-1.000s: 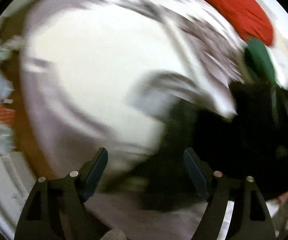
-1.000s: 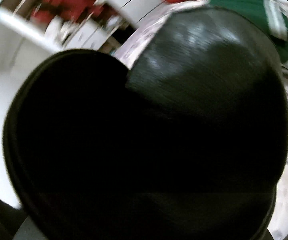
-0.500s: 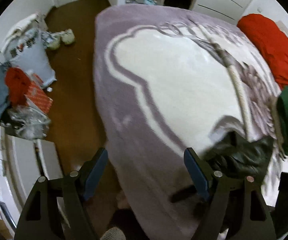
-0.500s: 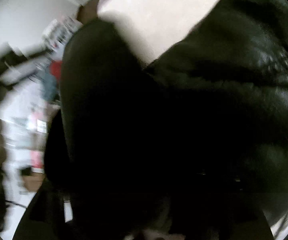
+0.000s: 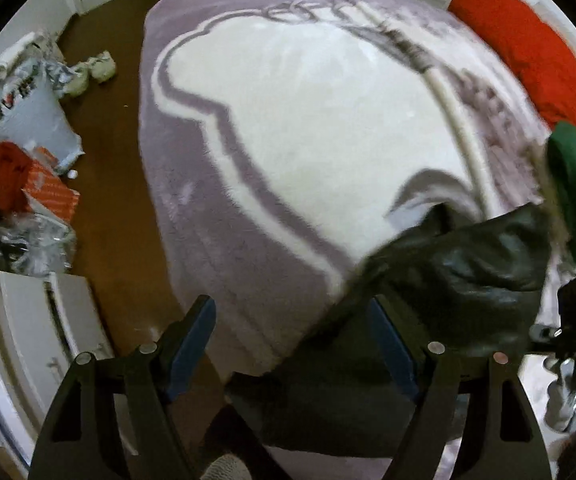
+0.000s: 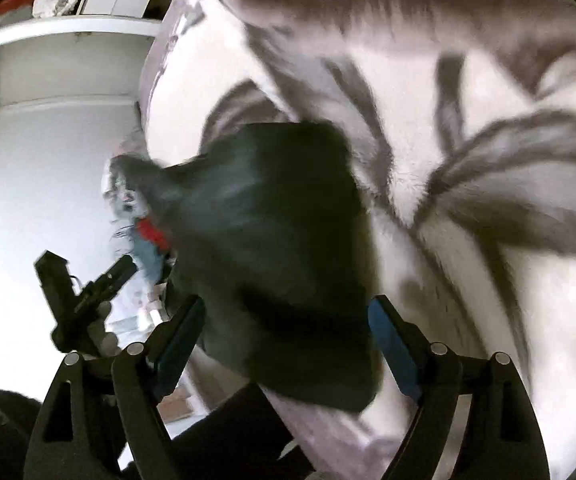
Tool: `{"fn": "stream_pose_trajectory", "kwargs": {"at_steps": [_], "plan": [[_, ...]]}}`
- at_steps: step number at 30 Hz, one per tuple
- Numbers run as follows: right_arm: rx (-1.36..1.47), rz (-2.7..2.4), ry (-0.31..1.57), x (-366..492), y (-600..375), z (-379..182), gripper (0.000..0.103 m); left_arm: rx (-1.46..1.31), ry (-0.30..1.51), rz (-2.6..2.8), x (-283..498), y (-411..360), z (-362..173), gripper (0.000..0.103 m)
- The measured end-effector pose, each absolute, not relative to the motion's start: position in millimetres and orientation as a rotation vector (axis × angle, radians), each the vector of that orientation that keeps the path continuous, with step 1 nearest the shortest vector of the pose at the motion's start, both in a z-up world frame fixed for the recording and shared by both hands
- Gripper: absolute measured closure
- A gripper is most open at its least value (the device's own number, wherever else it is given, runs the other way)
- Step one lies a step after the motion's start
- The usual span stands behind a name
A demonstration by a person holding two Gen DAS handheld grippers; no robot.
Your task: Fold large clothes
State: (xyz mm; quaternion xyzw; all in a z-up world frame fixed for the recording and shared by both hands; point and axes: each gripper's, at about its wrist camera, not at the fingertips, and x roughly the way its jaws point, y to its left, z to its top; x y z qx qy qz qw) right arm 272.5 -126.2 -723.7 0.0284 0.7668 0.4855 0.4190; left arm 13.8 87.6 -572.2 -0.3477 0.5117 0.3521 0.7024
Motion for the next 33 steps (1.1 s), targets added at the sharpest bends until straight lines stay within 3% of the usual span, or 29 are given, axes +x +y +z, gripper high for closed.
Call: {"fn": "stream_pose_trajectory", "kwargs": {"at_steps": [4, 10, 12, 14, 17, 20, 24, 26, 30, 33], "plan": [[0.201, 1.351, 2.06, 261.5, -98.1, -771.8, 0.0, -0.595, 1.234, 0.883, 21.1, 90.0, -582.1, 0.025], [0.187, 1.334, 1.981, 234.4, -72.9, -761.1, 0.001, -0.335, 1.362, 0.966, 41.2, 79.7, -595.0, 0.025], [0.203, 1.268, 1.925, 231.7, -79.5, -747.2, 0.013, -0.318, 1.363, 0.968, 45.1, 77.3, -593.5, 0.025], [0.235, 1.182, 1.882, 228.9, -88.5, -733.2, 0.033, -0.304, 1.359, 0.964, 49.4, 76.0, -589.8, 0.025], [0.384, 1.094, 1.823, 220.8, -101.1, -708.9, 0.047, -0.283, 1.342, 0.952, 60.0, 74.8, -578.3, 0.025], [0.586, 1.02, 1.74, 227.1, -125.1, -687.5, 0.049, -0.291, 1.307, 0.934, 74.4, 74.7, -560.6, 0.025], [0.828, 0.816, 1.602, 259.2, -192.7, -681.5, 0.048, -0.31, 1.259, 0.875, 103.9, 63.0, -546.8, 0.025], [0.833, 0.681, 1.652, 271.0, -216.4, -696.0, 0.032, -0.324, 1.244, 0.818, 125.0, 49.1, -546.3, 0.025], [0.777, 0.615, 1.827, 287.6, -247.1, -707.5, 0.024, -0.364, 1.204, 0.661, 173.8, 11.6, -543.1, 0.025], [0.535, 0.568, 1.725, 294.3, -269.4, -662.0, 0.024, -0.272, 1.217, 0.588, 210.0, -12.3, -556.0, 0.025]]}}
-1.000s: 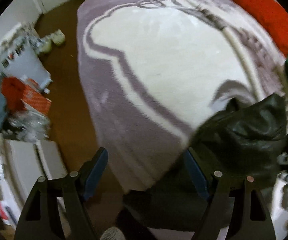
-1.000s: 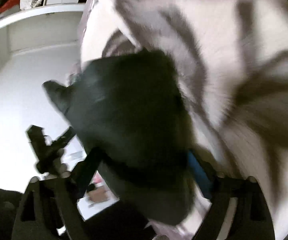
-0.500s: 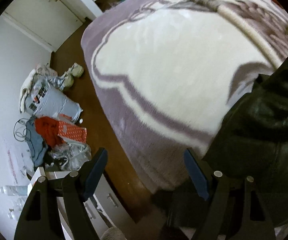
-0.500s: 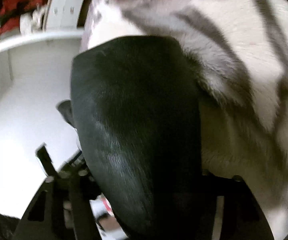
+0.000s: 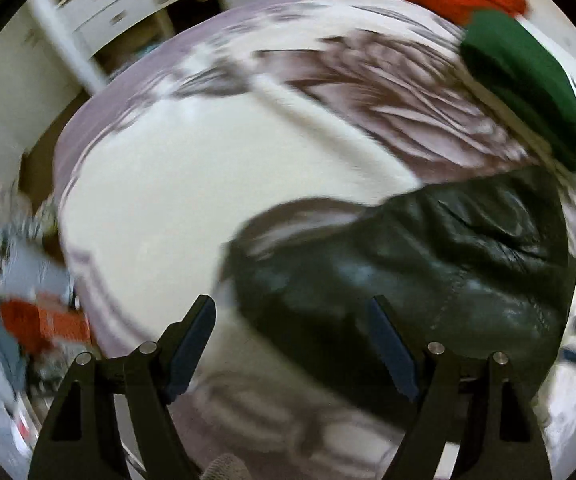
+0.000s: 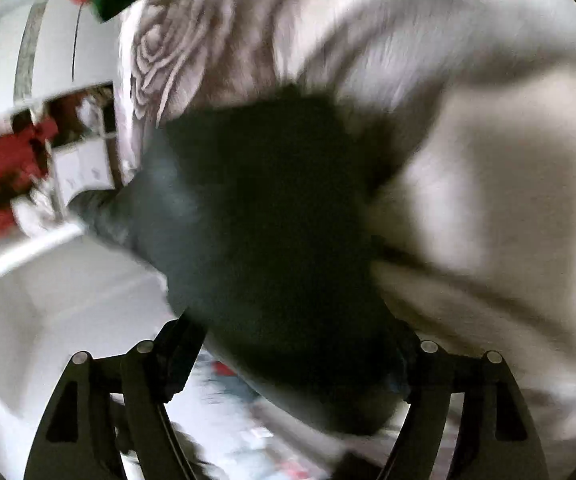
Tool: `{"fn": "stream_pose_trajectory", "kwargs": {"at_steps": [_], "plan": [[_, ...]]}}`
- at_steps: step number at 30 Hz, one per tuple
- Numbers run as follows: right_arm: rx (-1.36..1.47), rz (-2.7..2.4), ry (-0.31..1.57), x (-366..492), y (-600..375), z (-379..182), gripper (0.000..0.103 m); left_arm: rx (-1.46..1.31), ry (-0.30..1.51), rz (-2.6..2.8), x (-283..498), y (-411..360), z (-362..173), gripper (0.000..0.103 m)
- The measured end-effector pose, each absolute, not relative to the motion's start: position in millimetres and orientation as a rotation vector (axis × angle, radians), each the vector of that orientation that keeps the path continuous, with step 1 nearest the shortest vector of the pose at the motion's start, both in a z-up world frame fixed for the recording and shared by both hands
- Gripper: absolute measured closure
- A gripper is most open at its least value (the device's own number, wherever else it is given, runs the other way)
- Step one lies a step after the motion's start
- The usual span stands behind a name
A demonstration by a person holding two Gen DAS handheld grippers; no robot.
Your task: Fold large clothes
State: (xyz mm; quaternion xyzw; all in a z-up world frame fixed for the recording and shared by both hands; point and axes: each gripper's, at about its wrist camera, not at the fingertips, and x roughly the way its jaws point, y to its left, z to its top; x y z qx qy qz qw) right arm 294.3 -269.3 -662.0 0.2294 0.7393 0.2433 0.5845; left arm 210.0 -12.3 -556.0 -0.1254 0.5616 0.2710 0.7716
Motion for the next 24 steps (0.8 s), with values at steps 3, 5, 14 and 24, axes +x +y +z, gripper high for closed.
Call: {"fn": "stream_pose_trajectory", "kwargs": {"at_steps": [3, 5, 14, 24], "plan": [[0.445, 0.541, 1.622, 334.1, -310.9, -617.4, 0.024, -0.24, 1.268, 0.56, 233.9, -16.5, -579.8, 0.025], [0.448, 0.653, 1.603, 341.1, -301.9, -593.7, 0.025, -0.221, 1.29, 0.579, 238.6, -13.2, -593.6, 0.025], [0.087, 0.577, 1.664, 372.1, -192.9, -665.8, 0.043, -0.267, 1.319, 0.57, 245.0, -0.9, -624.7, 0.012], [-0.044, 0.549, 1.658, 382.5, -177.6, -682.4, 0.042, -0.474, 1.313, 0.553, 233.6, 21.9, -626.1, 0.0]]}}
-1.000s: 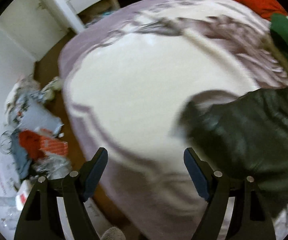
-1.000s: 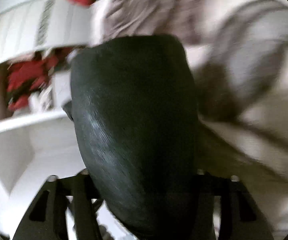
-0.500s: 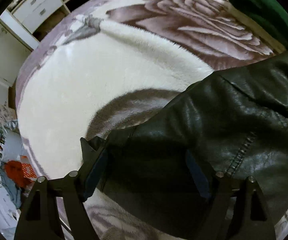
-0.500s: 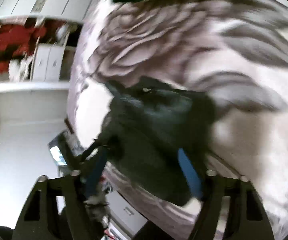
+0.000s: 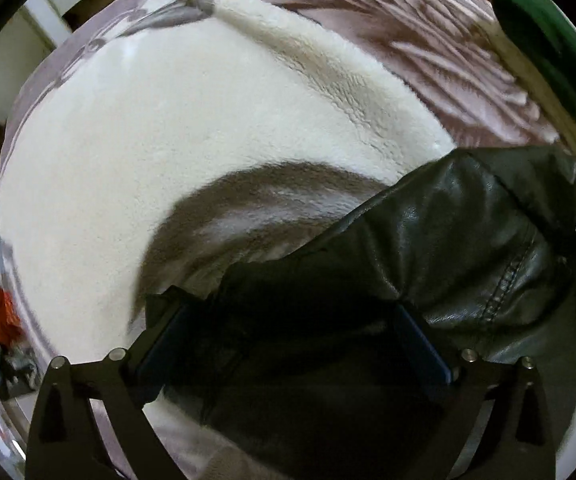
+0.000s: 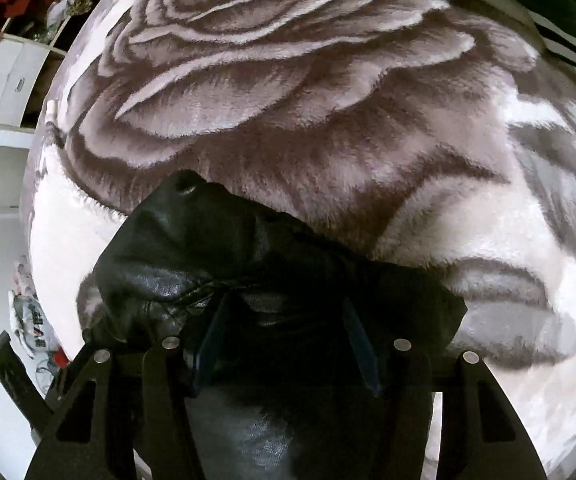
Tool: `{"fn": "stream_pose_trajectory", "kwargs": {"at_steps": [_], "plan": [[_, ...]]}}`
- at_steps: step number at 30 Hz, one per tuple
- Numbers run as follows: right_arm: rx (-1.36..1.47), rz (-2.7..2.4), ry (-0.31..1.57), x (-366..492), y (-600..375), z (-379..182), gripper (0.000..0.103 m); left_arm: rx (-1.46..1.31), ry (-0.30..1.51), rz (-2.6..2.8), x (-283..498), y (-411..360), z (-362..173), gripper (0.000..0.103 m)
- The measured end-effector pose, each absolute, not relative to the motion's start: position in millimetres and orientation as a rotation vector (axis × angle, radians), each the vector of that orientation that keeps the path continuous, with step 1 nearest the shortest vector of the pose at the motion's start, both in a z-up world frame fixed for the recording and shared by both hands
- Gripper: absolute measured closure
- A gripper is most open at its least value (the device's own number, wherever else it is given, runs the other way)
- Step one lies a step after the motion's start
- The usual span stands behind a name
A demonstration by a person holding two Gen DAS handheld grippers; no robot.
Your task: Fold large clothes
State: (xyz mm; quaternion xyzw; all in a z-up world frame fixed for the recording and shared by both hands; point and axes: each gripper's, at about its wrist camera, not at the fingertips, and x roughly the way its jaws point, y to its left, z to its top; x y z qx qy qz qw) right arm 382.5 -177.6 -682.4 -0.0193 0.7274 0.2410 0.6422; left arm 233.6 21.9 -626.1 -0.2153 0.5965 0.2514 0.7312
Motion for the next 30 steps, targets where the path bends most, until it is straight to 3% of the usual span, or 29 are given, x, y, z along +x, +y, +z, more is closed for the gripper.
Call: {"fn": "stream_pose_trajectory", "kwargs": {"at_steps": [6, 9, 12, 16, 18, 23, 28, 30], "plan": [[0.294, 0.693, 1.69, 378.5, -233.4, -641.7, 0.036, -0.679, 1.184, 0.582, 165.2, 23.6, -572.2, 0.0], [0.446, 0.696, 1.717, 355.6, -282.2, -646.0, 0.031, -0.916, 1.185, 0.494, 134.7, 16.0, -595.7, 0.001], [0.615, 0.694, 1.771, 330.1, -318.8, -686.8, 0.029, -1.092, 1.16, 0.361, 133.3, -4.4, -632.4, 0.002], [0.87, 0.765, 1.718, 328.0, -333.4, -727.4, 0.02, -1.167, 1.08, 0.255, 147.8, -21.9, -660.0, 0.003], [0.979, 0.756, 1.708, 332.6, -346.7, -737.1, 0.02, -1.154, 1.055, 0.253, 153.9, -26.1, -661.5, 0.002], [0.861, 0.699, 1.693, 339.3, -374.7, -731.6, 0.02, -1.172, 0.996, 0.244, 156.0, -30.4, -664.0, 0.003], [0.835, 0.88, 1.742, 362.7, -322.2, -769.7, 0.02, -1.197, 0.955, 0.228, 152.7, -31.5, -665.5, 0.003], [0.834, 0.975, 1.778, 373.6, -283.7, -790.3, 0.013, -1.206, 0.945, 0.211, 157.4, -31.8, -666.3, 0.003]]}}
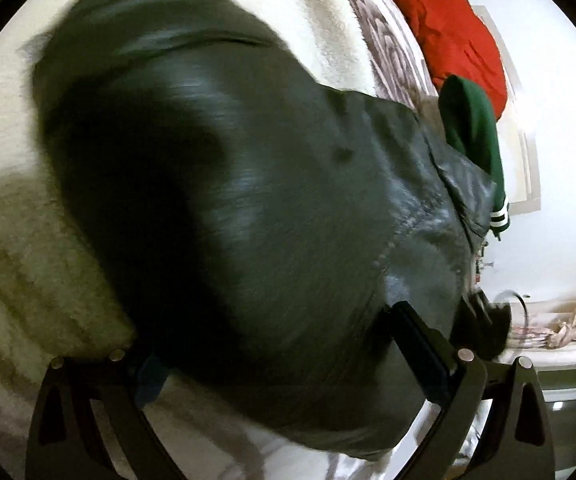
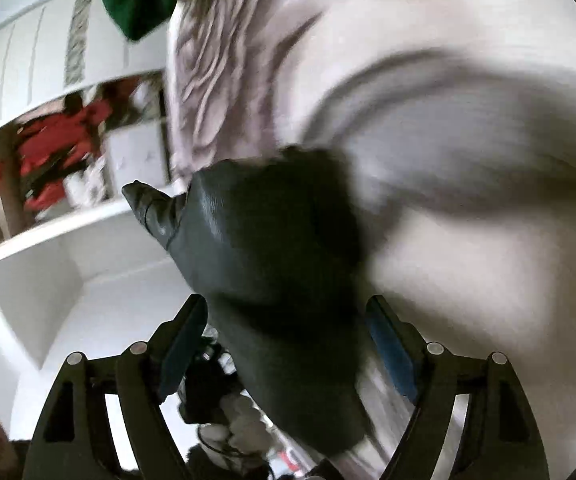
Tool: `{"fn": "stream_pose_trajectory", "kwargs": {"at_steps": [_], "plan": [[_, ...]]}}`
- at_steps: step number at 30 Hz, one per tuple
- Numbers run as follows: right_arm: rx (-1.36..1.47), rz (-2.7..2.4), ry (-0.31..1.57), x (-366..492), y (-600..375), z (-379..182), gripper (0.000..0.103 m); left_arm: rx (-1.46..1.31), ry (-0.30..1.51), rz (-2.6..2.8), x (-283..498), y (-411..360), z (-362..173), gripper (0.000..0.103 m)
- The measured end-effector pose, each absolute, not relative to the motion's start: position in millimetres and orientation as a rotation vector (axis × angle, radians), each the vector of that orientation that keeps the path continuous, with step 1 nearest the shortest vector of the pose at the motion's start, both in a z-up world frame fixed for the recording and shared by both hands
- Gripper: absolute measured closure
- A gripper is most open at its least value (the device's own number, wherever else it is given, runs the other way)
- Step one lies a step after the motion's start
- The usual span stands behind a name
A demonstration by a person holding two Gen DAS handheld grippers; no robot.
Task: Fold large clothes
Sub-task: 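Lift the folded jacket with both grippers and carry it onto the green garment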
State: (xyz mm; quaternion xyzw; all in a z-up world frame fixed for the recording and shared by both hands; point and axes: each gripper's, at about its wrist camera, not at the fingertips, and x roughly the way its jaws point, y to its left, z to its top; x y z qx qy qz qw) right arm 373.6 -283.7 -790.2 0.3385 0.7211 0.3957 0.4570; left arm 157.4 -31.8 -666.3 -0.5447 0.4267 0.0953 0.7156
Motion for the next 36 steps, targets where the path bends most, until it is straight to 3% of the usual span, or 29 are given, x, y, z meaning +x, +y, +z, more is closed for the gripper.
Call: {"fn": "stream_pose_trajectory", "kwargs": {"at_steps": [2, 9, 18, 19, 20, 21, 25, 26, 31, 36], "plan": [[0.85, 1.021, 1.805, 376.3, -260.6, -800.2, 0.009, -1.21, 0.948, 0.216, 156.0, -30.0, -664.9, 0.003], [0.839, 1.067, 1.832, 371.2, -245.6, -798.9, 0.009, -1.47, 0.84, 0.185, 97.2, -47.5, -668.6, 0.003], [0.835, 1.083, 1.901, 375.8, -234.3, -810.3, 0.009, -1.459, 0.754, 0.268, 139.7, -49.6, -678.5, 0.002], [0.834, 1.084, 1.905, 377.8, -235.3, -812.1, 0.009, -1.451, 0.746, 0.292, 144.5, -49.5, -676.7, 0.006], [0.835, 1.081, 1.906, 378.5, -233.7, -812.7, 0.008, -1.436, 0.732, 0.316, 146.1, -50.1, -672.4, 0.021], [0.839, 1.075, 1.9, 379.7, -232.9, -812.4, 0.008, -1.4, 0.737, 0.342, 148.9, -50.3, -665.2, 0.029], [0.826, 1.017, 1.812, 379.3, -229.4, -800.0, 0.01, -1.334, 0.738, 0.363, 156.4, -42.2, -645.7, 0.051], [0.832, 1.005, 1.793, 378.7, -232.3, -795.1, 0.016, -1.316, 0.738, 0.355, 159.2, -39.3, -638.6, 0.056], [0.913, 0.963, 1.701, 375.4, -245.7, -768.0, 0.032, -1.211, 0.739, 0.316, 174.0, -33.2, -601.1, 0.06], [0.957, 0.994, 1.628, 387.2, -251.5, -728.1, 0.037, -1.163, 0.696, 0.267, 189.6, -33.8, -567.6, 0.061]]}}
